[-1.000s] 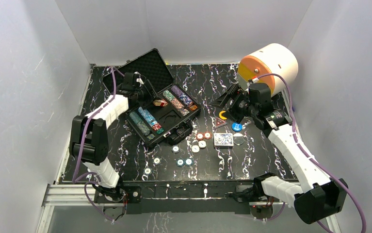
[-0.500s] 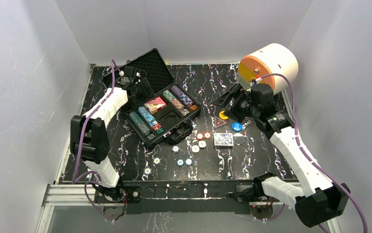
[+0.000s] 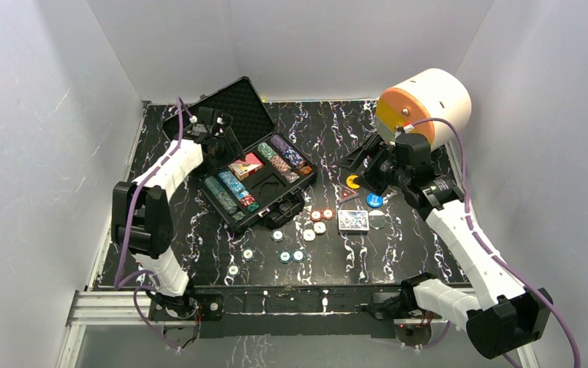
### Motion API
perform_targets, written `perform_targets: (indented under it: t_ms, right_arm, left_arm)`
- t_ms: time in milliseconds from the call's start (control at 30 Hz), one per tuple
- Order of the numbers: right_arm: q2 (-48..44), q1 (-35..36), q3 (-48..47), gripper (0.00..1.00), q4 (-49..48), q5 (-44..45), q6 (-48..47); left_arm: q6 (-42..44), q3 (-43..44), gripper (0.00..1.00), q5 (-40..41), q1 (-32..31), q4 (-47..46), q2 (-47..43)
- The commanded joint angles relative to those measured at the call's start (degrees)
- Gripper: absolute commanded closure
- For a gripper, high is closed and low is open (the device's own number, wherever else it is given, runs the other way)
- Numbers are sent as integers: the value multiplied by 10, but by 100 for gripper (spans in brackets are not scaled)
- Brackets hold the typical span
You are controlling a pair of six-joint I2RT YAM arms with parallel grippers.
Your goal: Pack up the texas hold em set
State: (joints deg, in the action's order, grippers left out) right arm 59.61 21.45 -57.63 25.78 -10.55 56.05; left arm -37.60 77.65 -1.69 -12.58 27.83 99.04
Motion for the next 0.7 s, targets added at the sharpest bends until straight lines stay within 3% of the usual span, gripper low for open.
perform_targets:
  t_ms: [0,200,667]
  right_arm:
    - [3,-1,0,12,-6,7,4]
    - [7,-1,-2,12,-3,8,4]
    - [8,-1,4,12,6,29,7]
  left_arm:
    - [-6,-15,39,-9,-1,4,1]
    - [-7,-22,43,-30,0,-17,15]
    - [-8,-16,71,-55,0,-49,47]
